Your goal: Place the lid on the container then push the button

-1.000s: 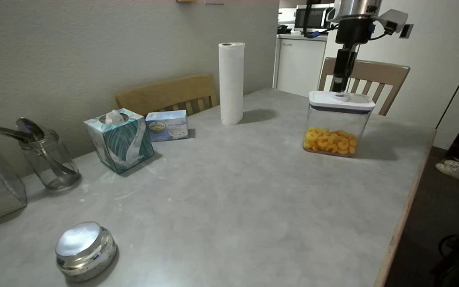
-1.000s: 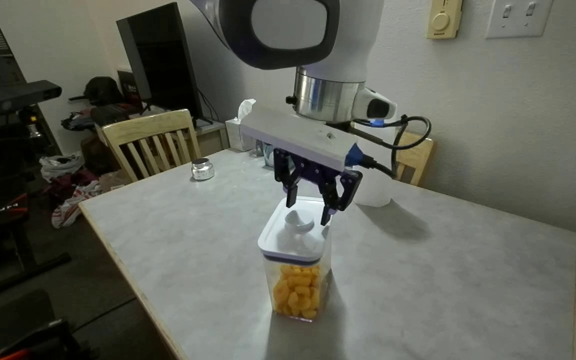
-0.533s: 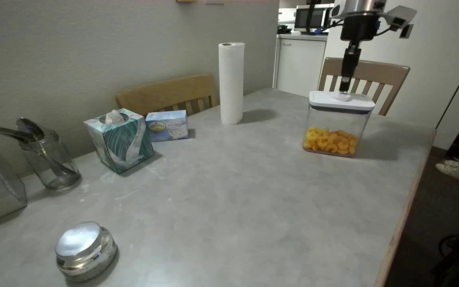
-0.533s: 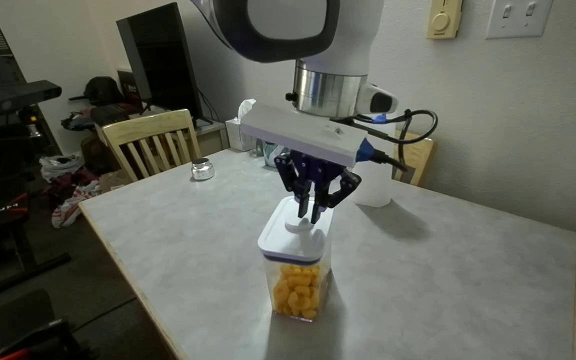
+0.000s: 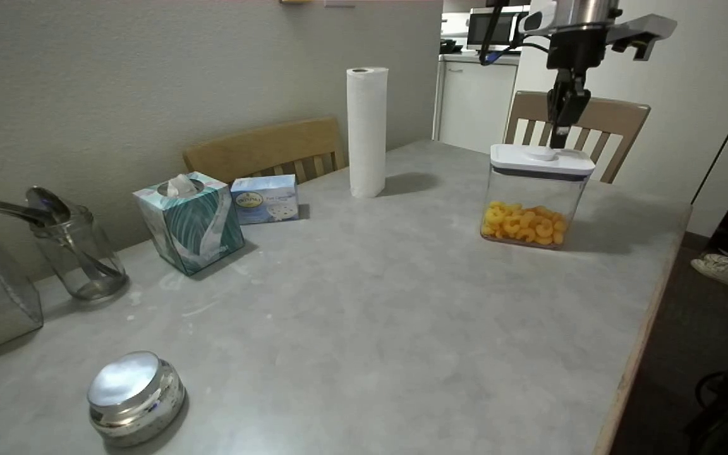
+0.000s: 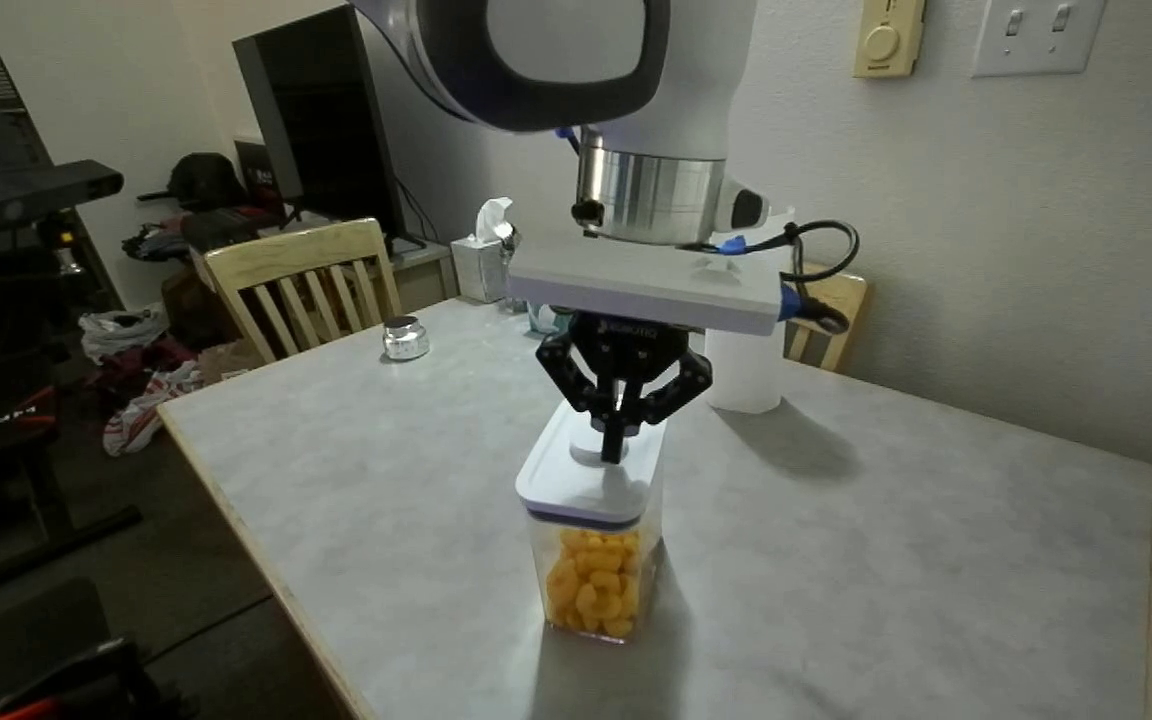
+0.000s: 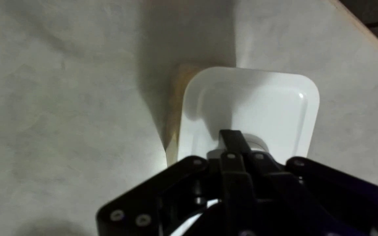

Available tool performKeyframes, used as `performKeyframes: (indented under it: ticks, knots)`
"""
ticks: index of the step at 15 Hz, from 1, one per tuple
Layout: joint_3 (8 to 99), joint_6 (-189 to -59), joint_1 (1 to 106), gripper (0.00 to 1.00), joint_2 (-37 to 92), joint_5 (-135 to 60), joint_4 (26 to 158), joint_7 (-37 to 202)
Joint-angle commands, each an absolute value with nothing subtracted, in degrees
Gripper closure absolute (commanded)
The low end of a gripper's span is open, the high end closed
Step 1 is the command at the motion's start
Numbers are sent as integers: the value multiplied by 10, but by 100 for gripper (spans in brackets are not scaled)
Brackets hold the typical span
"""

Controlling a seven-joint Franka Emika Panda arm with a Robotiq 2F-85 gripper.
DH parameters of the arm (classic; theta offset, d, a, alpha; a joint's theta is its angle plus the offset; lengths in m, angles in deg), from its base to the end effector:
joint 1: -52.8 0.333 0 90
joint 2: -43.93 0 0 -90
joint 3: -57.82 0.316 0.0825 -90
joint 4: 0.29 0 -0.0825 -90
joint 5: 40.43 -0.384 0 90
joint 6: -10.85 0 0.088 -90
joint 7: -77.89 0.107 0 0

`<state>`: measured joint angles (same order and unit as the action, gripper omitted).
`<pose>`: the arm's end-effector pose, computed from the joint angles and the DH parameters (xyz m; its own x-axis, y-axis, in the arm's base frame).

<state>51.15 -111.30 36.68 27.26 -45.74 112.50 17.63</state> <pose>0.5486 -0.2236 0.3155 0.8225 0.5680 -0.0289 0.5605 -0.8182 -0.1279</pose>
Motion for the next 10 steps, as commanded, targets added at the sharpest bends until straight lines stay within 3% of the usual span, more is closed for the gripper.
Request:
performKeyframes:
  ticks: [1,10]
  knots:
    - [511,-1122,360,100,285,-448,1143,121]
    - [508,-1132,364,100,287,-449,1139,107]
